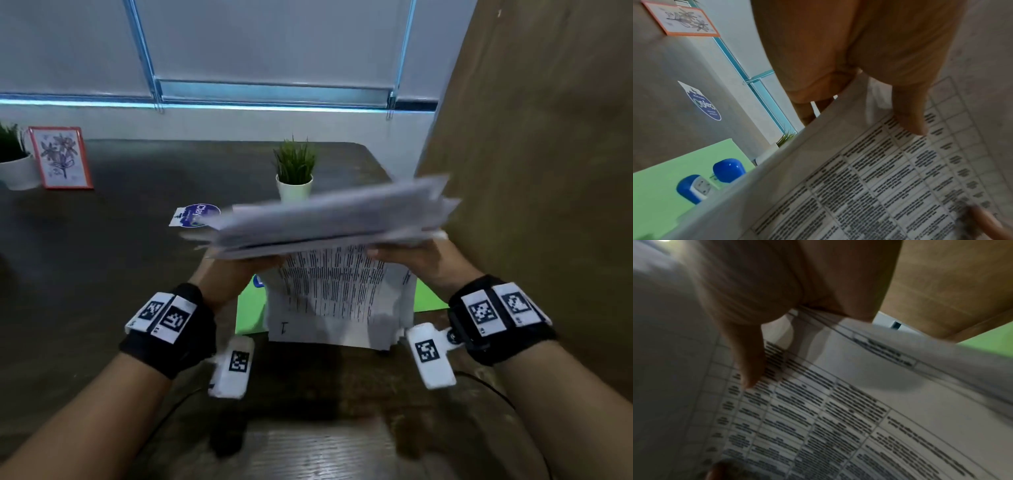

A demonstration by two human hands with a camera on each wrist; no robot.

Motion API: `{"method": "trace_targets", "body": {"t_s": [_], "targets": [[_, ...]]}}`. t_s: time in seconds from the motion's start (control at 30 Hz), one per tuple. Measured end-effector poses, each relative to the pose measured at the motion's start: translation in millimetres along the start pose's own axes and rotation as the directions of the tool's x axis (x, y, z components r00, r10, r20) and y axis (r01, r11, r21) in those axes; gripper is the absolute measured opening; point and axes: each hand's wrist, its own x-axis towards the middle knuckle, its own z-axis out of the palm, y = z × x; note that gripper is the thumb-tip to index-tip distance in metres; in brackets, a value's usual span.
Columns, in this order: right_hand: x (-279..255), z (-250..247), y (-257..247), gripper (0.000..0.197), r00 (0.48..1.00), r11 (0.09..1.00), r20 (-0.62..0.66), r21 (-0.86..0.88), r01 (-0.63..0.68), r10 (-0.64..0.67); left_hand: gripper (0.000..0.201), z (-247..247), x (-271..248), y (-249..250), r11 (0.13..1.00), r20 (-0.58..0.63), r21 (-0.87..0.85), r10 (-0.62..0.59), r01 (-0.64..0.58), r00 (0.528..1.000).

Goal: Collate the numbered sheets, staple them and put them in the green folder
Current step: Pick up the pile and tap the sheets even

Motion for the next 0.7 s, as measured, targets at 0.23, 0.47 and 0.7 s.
{"method": "trace_targets", "body": {"t_s": [0.23,0.47,0.7], "targets": [[3,7,-4,0.024,1.0,1.0,-0.015,-0.005,-0.019,0.019,0.009,5,17,28,0.981,-0.359,-0.189,-0.029,-0.042,0.933],[-3,31,22,0.013,0.956,0.993,-0.276,0.093,-0.073,0.096,0.026,19,3,-25,0.94,-0.105,-0.193,-0.305,0.282,0.946],[-6,34,-4,0.013,0.945,0.983,-0.302,0.092,0.156,-0.122,0.02,21,-4,1,0.987,-0.236,-0.156,-0.064,0.028,0.97]]}}
